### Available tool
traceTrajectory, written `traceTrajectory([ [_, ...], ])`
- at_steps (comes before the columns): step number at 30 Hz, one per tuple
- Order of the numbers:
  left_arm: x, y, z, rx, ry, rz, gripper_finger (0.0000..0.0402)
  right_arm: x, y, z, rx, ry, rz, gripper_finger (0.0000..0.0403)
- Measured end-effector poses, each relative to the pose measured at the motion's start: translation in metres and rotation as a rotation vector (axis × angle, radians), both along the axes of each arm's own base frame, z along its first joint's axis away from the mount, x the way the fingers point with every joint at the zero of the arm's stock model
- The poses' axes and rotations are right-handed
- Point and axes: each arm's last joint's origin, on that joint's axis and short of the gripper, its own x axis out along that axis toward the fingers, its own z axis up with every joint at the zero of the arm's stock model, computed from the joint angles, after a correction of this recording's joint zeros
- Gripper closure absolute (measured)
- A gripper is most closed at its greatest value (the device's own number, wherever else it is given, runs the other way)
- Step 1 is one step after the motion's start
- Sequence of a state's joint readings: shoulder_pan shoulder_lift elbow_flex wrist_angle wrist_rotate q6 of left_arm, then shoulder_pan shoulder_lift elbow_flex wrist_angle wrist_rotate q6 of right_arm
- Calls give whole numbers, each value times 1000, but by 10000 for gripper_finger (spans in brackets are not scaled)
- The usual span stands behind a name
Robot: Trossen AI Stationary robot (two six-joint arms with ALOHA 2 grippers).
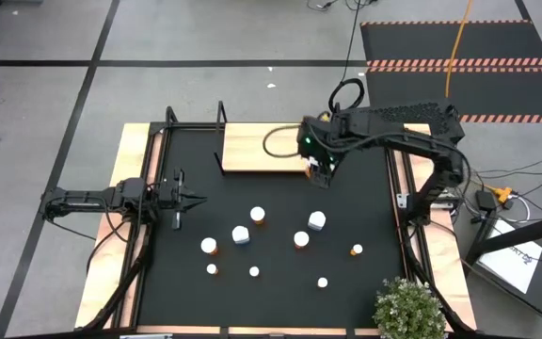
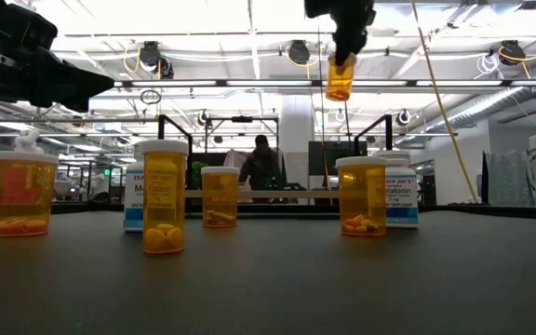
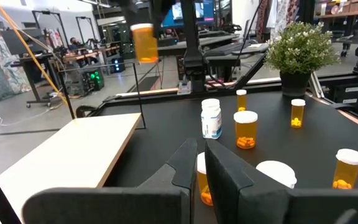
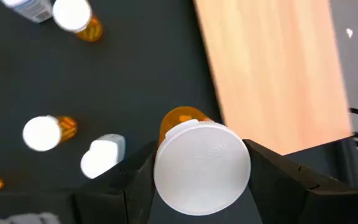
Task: Pick and place medicine bottles onto shelf by color
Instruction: Put the top right big orange pill bottle on the shelf
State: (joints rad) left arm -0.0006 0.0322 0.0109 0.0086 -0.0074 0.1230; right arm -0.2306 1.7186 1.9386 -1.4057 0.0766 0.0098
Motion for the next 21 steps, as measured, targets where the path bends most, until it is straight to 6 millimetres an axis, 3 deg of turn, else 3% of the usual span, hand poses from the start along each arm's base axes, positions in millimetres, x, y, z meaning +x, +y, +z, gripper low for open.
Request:
traceTrajectory([
  [8,0,0,0,3,3,-1,366,7,-47,14,-32,5,-32,190],
  [21,1,0,-2,33,21,0,366,-31,-131,16,-84,-37,-227,190],
])
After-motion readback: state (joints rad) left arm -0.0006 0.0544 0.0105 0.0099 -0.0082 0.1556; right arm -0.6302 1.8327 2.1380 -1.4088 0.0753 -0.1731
